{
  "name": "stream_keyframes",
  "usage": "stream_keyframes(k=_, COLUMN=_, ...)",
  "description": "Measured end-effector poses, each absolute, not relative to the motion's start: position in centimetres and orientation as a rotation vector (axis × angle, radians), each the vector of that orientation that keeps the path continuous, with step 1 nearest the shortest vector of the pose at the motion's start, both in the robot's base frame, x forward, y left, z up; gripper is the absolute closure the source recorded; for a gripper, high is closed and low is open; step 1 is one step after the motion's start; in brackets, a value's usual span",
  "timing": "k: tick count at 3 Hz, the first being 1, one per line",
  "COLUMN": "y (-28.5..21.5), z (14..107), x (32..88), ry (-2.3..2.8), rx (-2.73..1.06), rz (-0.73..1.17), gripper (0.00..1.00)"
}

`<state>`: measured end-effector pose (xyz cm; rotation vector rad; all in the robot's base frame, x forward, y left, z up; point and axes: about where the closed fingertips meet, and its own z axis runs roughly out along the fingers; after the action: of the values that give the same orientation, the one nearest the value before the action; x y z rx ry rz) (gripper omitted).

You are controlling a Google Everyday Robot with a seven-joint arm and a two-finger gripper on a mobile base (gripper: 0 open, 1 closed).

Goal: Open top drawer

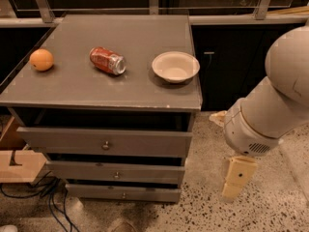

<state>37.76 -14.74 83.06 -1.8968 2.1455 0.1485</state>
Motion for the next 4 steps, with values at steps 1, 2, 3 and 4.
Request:
stream_keyframes(k=1, y=-12.5, z=80.9, x=38.5, ry=2.124, rx=-1.850, rz=0.138, gripper=0.00)
stream_keyframes(k=2, y=-10.3, z=77.9, x=40.1, ry=2.082, rx=-1.804, rz=0.087, gripper=0.00)
stream_keyframes(k=3, y=-10.3, z=77.9, x=40.1, ry=2.082, rx=-1.804, rz=0.087, gripper=0.00)
stream_keyframes(k=4, y=-7.8, z=74.9, x=41.2, ry=2.047, rx=-1.862, rz=0.145, gripper=0.00)
